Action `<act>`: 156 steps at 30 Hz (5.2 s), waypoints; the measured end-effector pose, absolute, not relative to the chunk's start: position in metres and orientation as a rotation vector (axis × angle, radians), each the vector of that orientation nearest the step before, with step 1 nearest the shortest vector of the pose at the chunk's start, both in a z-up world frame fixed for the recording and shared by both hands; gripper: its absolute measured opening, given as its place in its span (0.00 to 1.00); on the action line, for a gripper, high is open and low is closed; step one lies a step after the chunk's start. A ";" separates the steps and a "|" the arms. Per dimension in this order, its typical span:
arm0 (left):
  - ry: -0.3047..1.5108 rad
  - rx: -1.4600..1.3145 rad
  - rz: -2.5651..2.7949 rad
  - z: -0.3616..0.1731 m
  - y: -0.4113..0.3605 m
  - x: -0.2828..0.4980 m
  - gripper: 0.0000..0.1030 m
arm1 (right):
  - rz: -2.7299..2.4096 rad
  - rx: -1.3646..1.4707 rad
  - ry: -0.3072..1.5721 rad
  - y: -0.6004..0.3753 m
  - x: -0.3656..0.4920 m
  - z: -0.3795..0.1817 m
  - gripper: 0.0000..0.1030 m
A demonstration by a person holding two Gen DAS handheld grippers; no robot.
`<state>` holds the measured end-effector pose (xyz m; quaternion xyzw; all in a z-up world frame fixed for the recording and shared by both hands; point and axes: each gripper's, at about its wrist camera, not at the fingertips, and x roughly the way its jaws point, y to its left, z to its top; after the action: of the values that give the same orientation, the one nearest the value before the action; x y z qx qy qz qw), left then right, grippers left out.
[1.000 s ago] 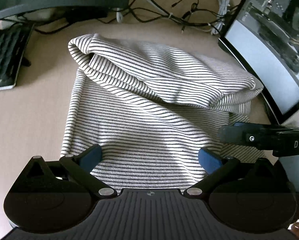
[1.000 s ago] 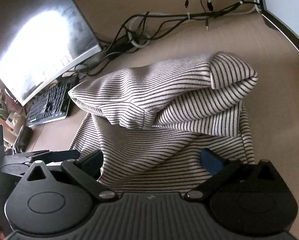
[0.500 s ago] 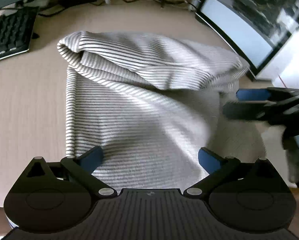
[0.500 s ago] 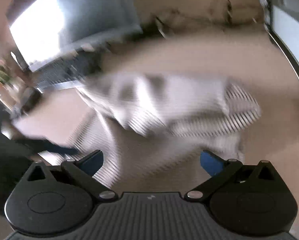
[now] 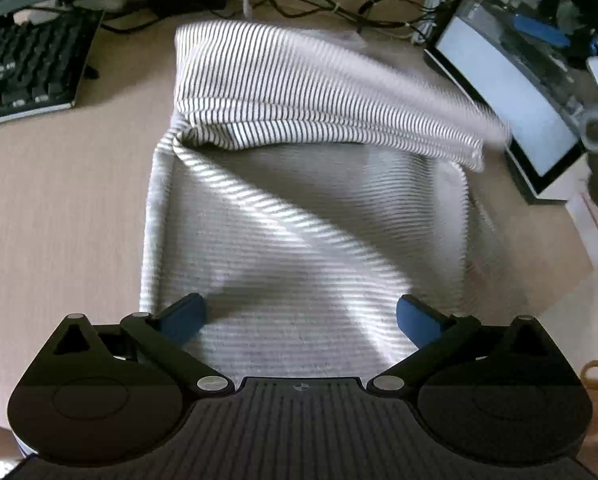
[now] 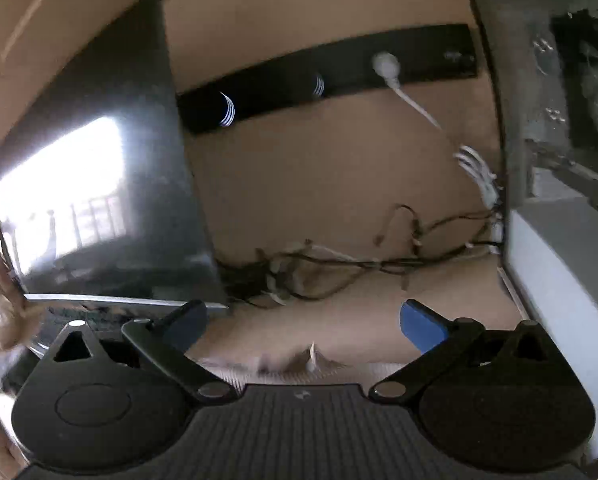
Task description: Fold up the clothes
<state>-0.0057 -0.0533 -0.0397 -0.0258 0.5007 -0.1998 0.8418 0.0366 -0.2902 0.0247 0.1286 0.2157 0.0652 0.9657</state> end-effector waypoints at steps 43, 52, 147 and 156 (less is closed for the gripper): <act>0.395 0.146 0.171 0.072 0.008 0.089 0.11 | 0.260 0.309 0.603 -0.296 0.064 0.023 0.38; 0.598 -0.224 0.366 0.025 0.140 0.090 0.56 | 0.283 0.179 0.674 -0.254 0.068 0.008 0.53; 0.931 -0.045 -0.317 -0.043 -0.081 0.127 0.92 | 0.023 0.019 0.751 -0.303 0.108 -0.057 0.87; 0.823 -0.094 -0.275 -0.021 -0.050 0.043 0.96 | -0.044 0.175 0.768 -0.309 0.000 -0.044 1.00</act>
<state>0.0425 -0.0504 -0.0212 -0.0456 0.3987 -0.1331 0.9062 0.0003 -0.3090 -0.0442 0.0852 0.3740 -0.0214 0.9233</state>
